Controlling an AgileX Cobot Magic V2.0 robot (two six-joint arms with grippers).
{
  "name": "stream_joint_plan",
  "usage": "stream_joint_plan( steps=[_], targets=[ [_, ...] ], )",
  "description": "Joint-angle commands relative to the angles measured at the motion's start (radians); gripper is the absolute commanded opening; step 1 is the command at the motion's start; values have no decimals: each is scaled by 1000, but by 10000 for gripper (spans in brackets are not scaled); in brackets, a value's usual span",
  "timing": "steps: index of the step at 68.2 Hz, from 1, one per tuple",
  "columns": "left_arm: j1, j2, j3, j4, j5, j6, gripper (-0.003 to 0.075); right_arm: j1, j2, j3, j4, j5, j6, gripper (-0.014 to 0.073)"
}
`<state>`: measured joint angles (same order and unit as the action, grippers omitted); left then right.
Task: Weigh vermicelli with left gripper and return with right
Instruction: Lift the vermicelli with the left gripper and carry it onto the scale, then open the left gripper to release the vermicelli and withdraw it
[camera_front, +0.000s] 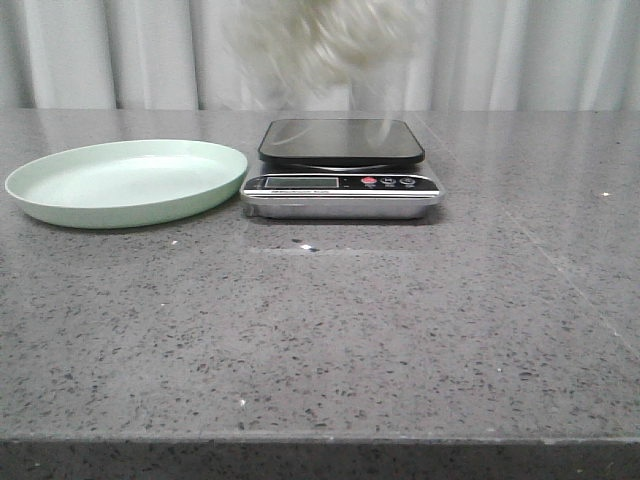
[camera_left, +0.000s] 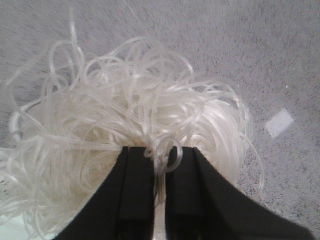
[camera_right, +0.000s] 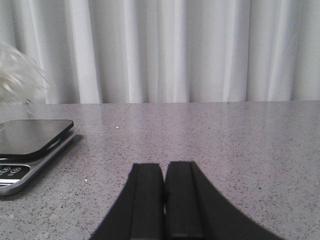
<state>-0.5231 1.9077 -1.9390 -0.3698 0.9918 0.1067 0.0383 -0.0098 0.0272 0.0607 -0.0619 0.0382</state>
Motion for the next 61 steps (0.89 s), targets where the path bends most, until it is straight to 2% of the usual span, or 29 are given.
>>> stream_joint_plan(
  steps=[1, 6, 10, 13, 16, 17, 20, 21, 27, 38, 47, 54, 61],
  targets=[
    [-17, -3, -33, -34, -75, -18, 160, -3, -18, -7, -11, -82, -1, 157],
    [-17, 17, -33, -34, -70, -49, 198, -3, -18, -7, -11, -82, -1, 157],
    [-17, 26, -33, -34, -65, -54, 256, -3, -18, -7, -11, -82, -1, 157],
    [-17, 27, -33, -32, -64, -54, 336, -3, -18, -7, -11, -82, -1, 157],
    [-17, 25, -36, -32, -64, -54, 382, -3, -18, -7, -11, -82, -1, 157],
    [-15, 25, -37, -32, -64, -54, 427, -3, -18, -7, -11, -82, -1, 157],
    [-15, 25, -49, -32, -59, -54, 470, -3, -18, -7, -11, -82, -1, 157],
    [-14, 25, -58, -32, -51, -54, 510, -3, -18, -7, -11, -82, -1, 157],
    [-9, 24, -106, -32, -13, -54, 583, -3, -18, -7, -11, -82, -1, 157],
    [-4, 12, -216, -9, 109, -52, 575, -3, -18, -7, -11, -82, -1, 157],
    [-11, -58, -225, 119, 189, -52, 529, -3, -18, -7, -11, -82, -1, 157],
    [-17, -136, -174, 150, 176, -42, 489, -3, -18, -7, -11, -82, -1, 157],
    [-19, -256, -60, 157, 91, -20, 443, -3, -18, -7, -11, -82, -1, 157]
  ],
)
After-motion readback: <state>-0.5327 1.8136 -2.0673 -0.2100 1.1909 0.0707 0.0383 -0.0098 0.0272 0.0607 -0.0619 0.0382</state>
